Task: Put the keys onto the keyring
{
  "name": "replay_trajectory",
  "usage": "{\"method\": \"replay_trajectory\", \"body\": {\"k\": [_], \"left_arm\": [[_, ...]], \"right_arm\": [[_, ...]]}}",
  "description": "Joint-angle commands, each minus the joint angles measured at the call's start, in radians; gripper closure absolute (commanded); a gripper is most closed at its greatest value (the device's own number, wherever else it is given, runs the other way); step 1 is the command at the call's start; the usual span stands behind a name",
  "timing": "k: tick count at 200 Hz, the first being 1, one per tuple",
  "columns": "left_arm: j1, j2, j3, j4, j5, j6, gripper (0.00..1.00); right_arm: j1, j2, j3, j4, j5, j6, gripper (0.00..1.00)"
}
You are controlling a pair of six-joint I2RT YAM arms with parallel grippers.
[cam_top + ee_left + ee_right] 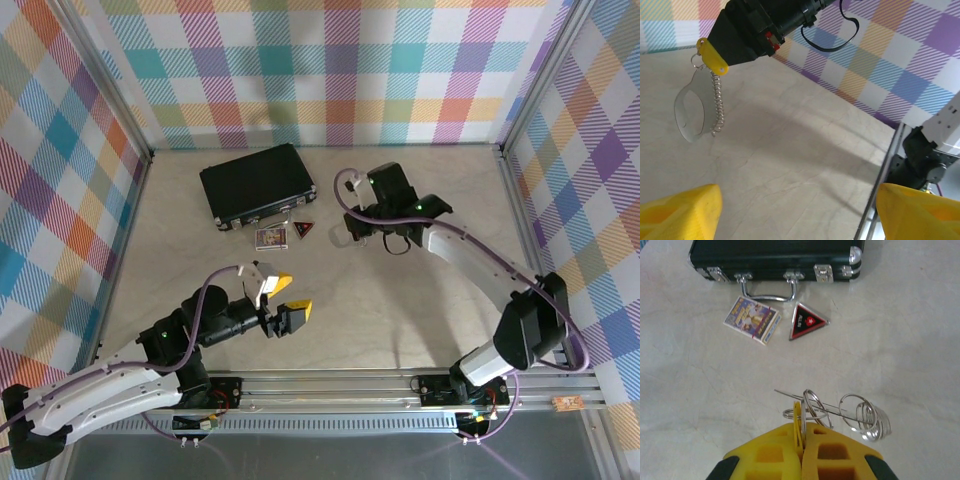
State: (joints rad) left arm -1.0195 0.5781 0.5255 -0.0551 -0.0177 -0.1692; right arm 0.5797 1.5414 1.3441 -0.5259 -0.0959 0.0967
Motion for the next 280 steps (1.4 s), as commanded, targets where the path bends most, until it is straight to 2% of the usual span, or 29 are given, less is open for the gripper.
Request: {"method": "replay_trajectory", "body": {"k": [1,57,80,108,199,259,280], "left_arm": [[0.002,0.026,0.054,-0.02,-0.07,-0.015,0.19],[0.013,0.07,0.086,0.007,-0.09,-0.045,0.14],[0.016,0.078,0.097,0.015,-0.091,-0.044,0.05],[0.017,0.081,0.099,0.024,-0.089,-0.042,0.05],[0.028,0.08,0.098,0.004,-0.085,-0.025,0.04],[0.03,0.112,0.077,0.05,-0.072,-0.04,0.04],[0.031,0.122,0.079,0.055,-0.065,-0.041,0.04]], "right_arm": [[-0.018,0.042,0.069,0.048,-0.048,-0.009,1.0],[-0.049,0.177,0.175,0.057,-0.087,-0.01,1.0],[-0.05,0.216,0.199,0.058,-0.1,-0.007,1.0],[-0.05,0.224,0.184,0.057,-0.116,0.001,1.0],[-0.051,0.057,-0.099,0.102,-0.125,0.031,1.0],[-0.051,-0.03,-0.323,0.227,-0.293,0.149,1.0],[-0.05,-0.062,-0.412,0.279,-0.303,0.194,1.0]]}}
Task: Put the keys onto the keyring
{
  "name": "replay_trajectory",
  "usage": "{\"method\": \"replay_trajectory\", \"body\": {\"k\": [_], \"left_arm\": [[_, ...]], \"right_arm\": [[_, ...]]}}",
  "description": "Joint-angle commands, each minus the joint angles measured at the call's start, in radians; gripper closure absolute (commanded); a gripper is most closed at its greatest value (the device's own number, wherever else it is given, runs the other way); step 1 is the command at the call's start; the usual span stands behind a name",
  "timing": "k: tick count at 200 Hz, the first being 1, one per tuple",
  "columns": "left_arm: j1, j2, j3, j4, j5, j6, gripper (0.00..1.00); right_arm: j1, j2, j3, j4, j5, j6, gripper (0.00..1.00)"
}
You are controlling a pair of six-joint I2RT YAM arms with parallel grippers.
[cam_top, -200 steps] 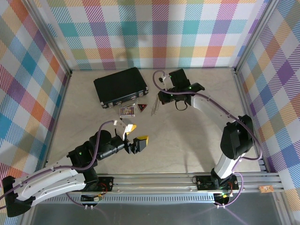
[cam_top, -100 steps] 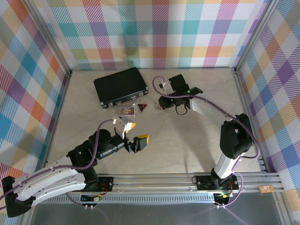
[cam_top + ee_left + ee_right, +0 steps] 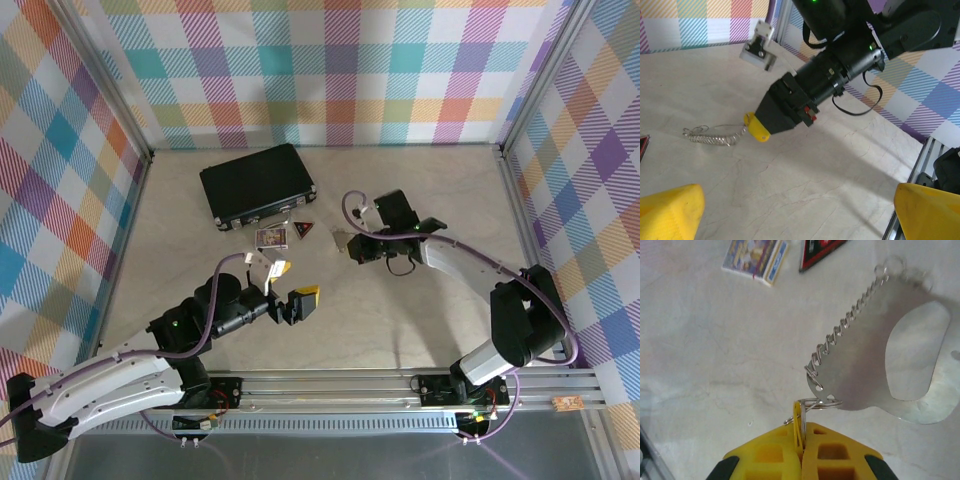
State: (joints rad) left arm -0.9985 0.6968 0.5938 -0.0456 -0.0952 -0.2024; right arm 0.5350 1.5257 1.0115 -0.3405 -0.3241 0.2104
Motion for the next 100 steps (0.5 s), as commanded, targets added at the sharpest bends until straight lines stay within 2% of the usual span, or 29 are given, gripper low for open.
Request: {"method": "replay_trajectory", "body": {"k": [1,44,100], "left_arm": [[0.009,0.004,0.011,0.046,0.012,-0.008,0.03],[0.011,0.023,0.017,0.031,-0.004,0.012,0.03],[0.015,0.069,0.023,0.053,0.012,0.017,0.03]], "right_arm": [[-0.006,-0.049,-0.085,0.097,-0.075,0.081,1.0],[0.006,-0.142,-0.246,0.183,-0.07,0.149,1.0],[0.027,-0.161,-0.41,0.29,-0.051,0.264,1.0]]}}
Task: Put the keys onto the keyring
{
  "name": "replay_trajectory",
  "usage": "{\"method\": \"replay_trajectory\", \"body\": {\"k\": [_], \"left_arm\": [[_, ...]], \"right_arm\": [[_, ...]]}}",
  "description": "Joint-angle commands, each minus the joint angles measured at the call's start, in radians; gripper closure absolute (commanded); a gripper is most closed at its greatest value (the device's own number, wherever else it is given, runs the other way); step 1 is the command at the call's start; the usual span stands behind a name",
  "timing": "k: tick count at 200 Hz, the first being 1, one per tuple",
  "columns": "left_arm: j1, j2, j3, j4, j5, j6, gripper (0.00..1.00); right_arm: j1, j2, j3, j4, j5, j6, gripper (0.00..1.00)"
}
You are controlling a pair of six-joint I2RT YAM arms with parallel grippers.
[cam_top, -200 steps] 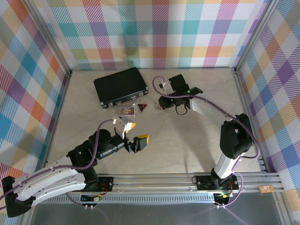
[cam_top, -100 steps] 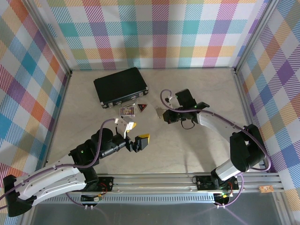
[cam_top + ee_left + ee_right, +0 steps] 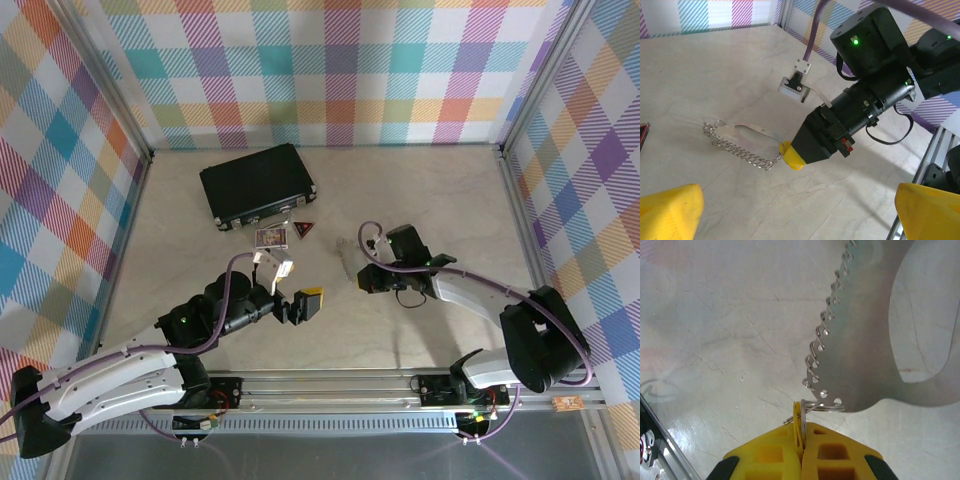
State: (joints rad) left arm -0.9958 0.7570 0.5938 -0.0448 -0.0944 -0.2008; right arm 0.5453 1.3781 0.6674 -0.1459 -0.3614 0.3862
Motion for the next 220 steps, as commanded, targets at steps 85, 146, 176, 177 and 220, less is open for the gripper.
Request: {"method": "replay_trajectory", "body": {"k": [85,146,176,177,220], "left_arm": [[0.019,0.03,0.011,0.072,0.016,0.012,0.02],[0.025,0.033,0.008,0.069,0.018,0.011,0.02],[0.026,0.033,0.015,0.058,0.019,0.009,0.02],[0.026,0.033,0.015,0.058,0.018,0.009,0.02],[0.026,0.049,0.04,0.028,0.002,0.002,0.0]], "right_arm": [[0.06,-0.006,-0.207,0.242,0.046,0.189,0.97],[0.086,-0.035,-0.254,0.256,0.082,0.217,0.83],[0.103,-0.104,-0.27,0.23,0.123,0.226,0.78],[0.104,-0.108,-0.27,0.229,0.125,0.225,0.78],[0.113,-0.269,-0.272,0.096,0.212,0.216,0.68]]}}
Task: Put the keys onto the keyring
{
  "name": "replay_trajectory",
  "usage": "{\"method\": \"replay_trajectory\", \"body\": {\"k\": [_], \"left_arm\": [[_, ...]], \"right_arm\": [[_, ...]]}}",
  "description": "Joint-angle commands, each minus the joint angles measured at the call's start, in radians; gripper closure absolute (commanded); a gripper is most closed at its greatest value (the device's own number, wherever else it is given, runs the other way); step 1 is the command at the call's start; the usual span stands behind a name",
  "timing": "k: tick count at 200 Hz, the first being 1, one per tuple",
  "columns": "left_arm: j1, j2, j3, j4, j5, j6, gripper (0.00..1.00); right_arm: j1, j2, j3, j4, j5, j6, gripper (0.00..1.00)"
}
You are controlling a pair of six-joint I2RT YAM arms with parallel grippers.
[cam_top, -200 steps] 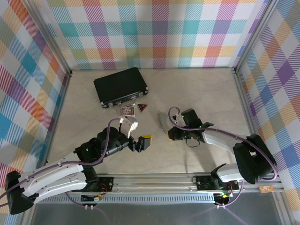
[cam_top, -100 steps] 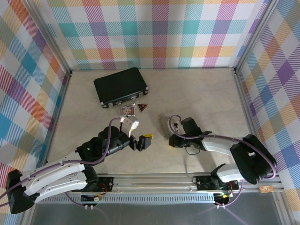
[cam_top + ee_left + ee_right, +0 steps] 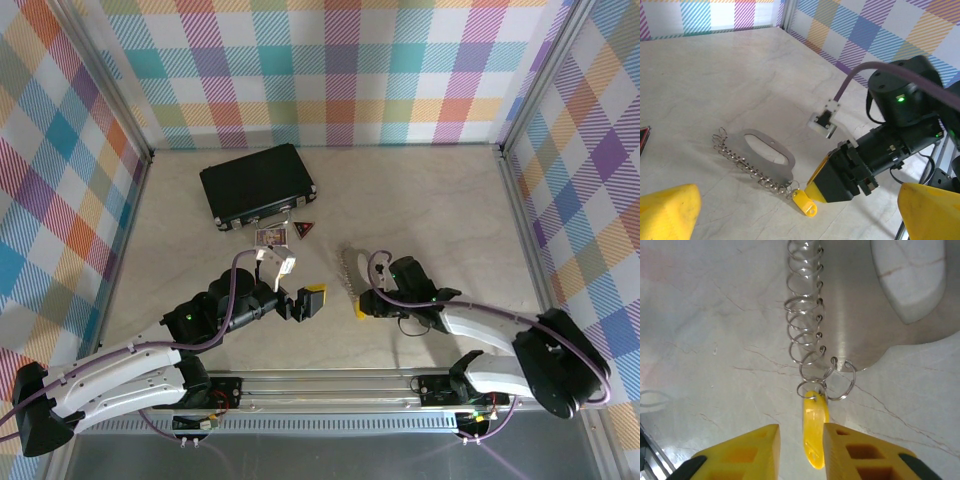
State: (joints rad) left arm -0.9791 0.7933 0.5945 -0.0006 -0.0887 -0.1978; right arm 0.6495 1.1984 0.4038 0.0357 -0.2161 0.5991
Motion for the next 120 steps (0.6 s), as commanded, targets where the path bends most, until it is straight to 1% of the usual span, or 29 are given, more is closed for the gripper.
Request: {"method": "replay_trajectory", "body": {"k": [1,16,43,64,79,95,98,120], "left_arm": [[0.01,0.013,0.041,-0.018,-0.004,-0.001,0.0],[0.011,0.029,0.057,-0.043,-0.031,-0.01,0.0],[0.013,0.041,0.071,-0.066,-0.12,-0.042,0.0],[0.03,0.049,0.08,-0.09,-0.206,-0.069,0.0],[0.052,0.06,0.084,-0.114,-0.264,-0.075,0.0],[0.063,0.063,0.059,-0.1,-0.385,-0.079,0.0],[0.064,0.063,0.054,-0.093,-0.405,-0.077,0.0],[0.098,0.082,0.039,-0.065,-0.509,-0.058,0.0]], "right_arm": [[0.009,-0.094,-0.008,-0.09,0.068,0.004,0.68],[0.009,-0.178,-0.004,-0.149,0.108,-0.004,0.63],[0.01,-0.343,0.015,-0.268,0.195,-0.033,0.5],[0.009,-0.444,0.045,-0.34,0.261,-0.079,0.33],[0.009,-0.488,0.07,-0.376,0.297,-0.123,0.18],[0.006,-0.512,0.092,-0.396,0.349,-0.175,0.04],[0.006,-0.515,0.095,-0.398,0.359,-0.183,0.0],[-0.014,-0.521,0.108,-0.397,0.431,-0.254,0.01]]}}
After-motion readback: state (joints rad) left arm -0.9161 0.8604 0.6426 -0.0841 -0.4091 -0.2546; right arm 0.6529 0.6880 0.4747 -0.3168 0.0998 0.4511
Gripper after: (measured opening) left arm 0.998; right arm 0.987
